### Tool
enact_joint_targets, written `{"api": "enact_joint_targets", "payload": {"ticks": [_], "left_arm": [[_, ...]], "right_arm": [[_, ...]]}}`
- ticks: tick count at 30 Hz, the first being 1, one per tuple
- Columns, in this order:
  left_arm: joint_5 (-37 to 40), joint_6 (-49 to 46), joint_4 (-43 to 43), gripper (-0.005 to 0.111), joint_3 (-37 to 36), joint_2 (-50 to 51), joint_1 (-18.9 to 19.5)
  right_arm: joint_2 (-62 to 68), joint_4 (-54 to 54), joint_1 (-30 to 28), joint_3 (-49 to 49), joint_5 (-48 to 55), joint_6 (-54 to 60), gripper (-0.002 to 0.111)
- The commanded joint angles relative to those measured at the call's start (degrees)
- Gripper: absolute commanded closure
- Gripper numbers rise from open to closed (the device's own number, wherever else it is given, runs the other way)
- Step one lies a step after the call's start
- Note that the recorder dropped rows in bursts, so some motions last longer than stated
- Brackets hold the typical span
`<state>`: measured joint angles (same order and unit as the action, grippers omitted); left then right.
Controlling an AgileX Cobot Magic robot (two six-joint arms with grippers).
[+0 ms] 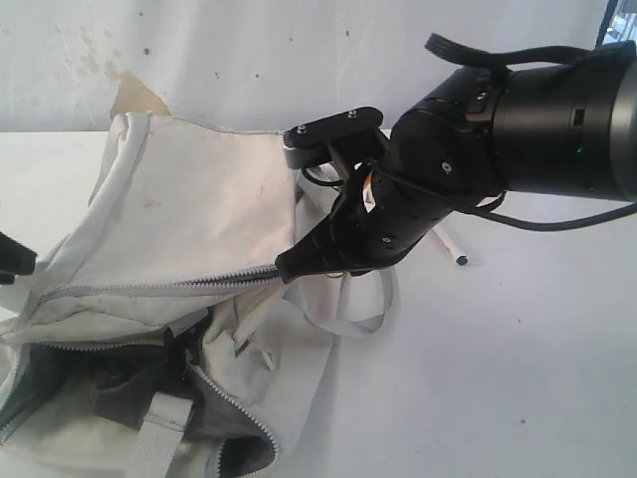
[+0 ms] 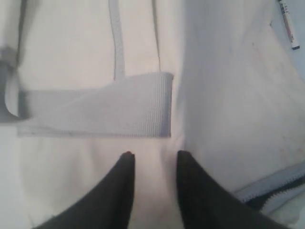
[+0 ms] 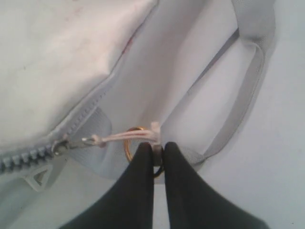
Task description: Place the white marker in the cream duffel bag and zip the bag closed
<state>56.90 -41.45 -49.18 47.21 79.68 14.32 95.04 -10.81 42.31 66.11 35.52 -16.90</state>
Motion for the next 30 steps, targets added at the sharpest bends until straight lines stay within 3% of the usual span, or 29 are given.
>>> {"api": "enact_joint_targets", "payload": {"ticks": [1,4,6,13,16,23,30], "left_arm": [[1.4,-2.5,0.1,0.035,5.1,-0.4,0.4],[7.6,-6.0,-1.9,0.019,7.8,-0.4,0.2],[13.1,-13.6,-6.9,0.018,9.3,-0.4,-2.5],[12.8,-30.1,-6.3,0.018,9.4,-0.4,-13.4],[9.1,-39.5,-6.5,0.018,9.4,-0.3,-18.1],[-3.5,-39.5,-6.6,0.018,9.4,-0.2,-26.1],[-6.3,-41.0,-9.1,0.018,9.4,3.9,-32.4]], "right_arm": [[-0.7,0.1,-0.7,-0.3,-1.3,0.6,0.108],[-0.7,1.1,-0.7,-0.3,-1.4,1.8,0.108],[-0.7,1.1,-0.7,-0.3,-3.9,3.6,0.108],[-0.7,0.9,-0.7,-0.3,-8.0,6.9,0.108],[-0.7,0.7,-0.7,-0.3,-8.0,6.9,0.108],[-0.7,0.8,-0.7,-0.3,-9.0,6.9,0.108],[-0.7,0.8,-0.7,-0.3,-9.1,6.9,0.108]]}}
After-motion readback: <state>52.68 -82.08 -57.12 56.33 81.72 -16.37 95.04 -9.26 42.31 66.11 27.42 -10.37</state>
